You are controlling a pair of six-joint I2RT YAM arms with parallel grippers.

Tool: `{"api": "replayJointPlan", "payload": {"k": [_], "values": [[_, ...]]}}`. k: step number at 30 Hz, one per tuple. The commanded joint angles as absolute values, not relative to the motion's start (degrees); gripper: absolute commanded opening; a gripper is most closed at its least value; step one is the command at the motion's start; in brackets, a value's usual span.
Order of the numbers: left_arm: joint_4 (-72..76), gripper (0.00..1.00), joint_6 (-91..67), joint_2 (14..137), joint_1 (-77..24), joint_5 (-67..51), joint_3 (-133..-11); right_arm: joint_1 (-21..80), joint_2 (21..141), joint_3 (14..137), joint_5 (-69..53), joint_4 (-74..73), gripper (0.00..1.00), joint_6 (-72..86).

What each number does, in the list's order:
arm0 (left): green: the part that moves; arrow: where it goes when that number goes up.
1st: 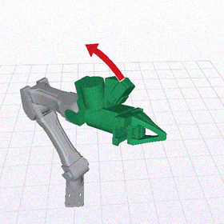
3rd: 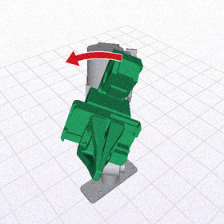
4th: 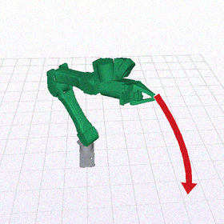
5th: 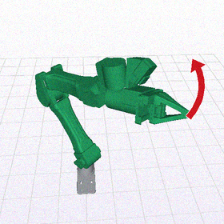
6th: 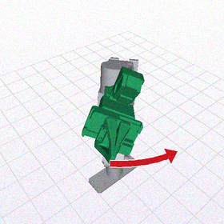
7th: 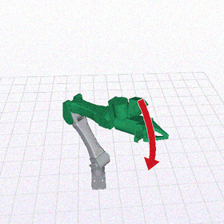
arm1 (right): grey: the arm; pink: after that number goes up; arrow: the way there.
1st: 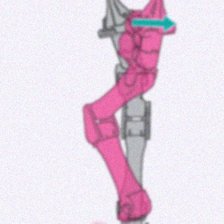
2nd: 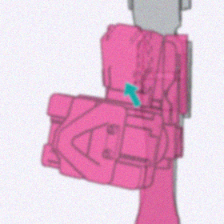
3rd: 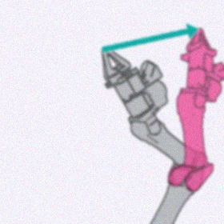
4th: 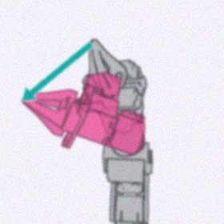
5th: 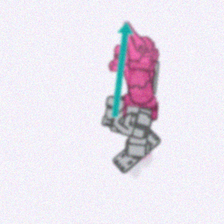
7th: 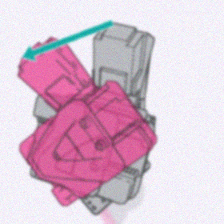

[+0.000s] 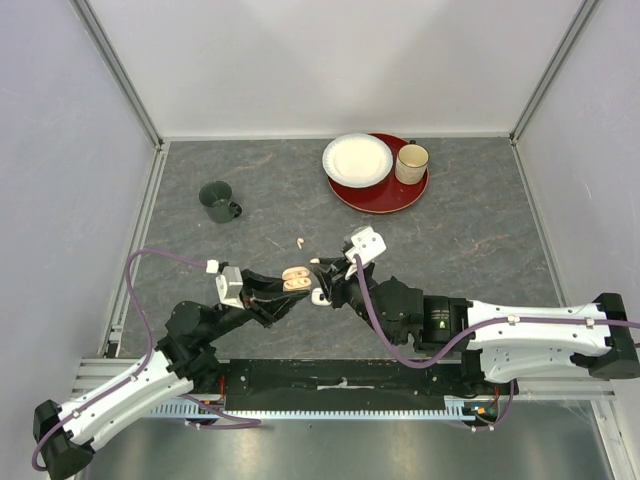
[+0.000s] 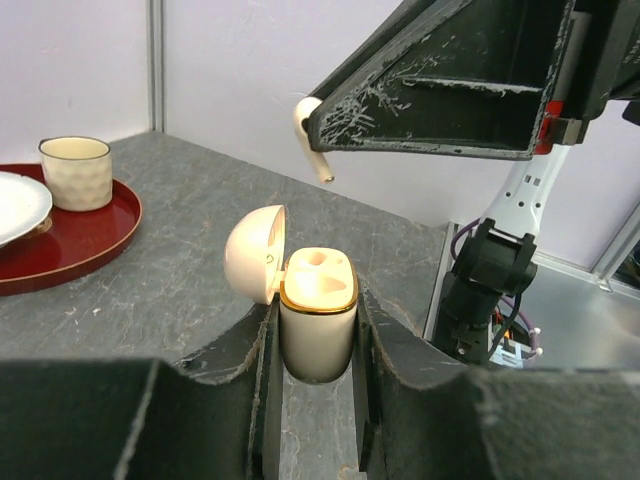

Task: Insert the wireless bluetooth earbuds into the charging case
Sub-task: Place the earbud in the charging case.

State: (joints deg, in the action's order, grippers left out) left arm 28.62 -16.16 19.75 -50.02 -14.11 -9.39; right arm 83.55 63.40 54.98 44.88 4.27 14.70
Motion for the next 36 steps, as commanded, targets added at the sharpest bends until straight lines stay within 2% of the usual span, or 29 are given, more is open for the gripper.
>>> {"api": "replayJointPlan", "payload": {"k": [1, 14, 16, 36], "values": [[32.3, 0.02, -13.4, 18.6, -50.3, -16.3, -11.0, 84.2, 63.9, 58.4, 42.5, 6.9, 0.07, 13.5], [32.4, 0.02, -13.8, 18.5, -50.2, -15.5, -11.1, 84.9, 66.4, 59.5, 38.1, 5.5, 0.05, 14.3], [32.3, 0.02, -13.9, 18.4, -50.2, -15.3, -11.1, 85.3, 66.4, 59.2, 38.3, 5.5, 0.03, 14.4], [33.0, 0.02, -14.9, 16.9, -50.3, -14.7, -11.0, 85.8, 67.9, 57.0, 41.7, 3.2, 0.02, 15.3]]}}
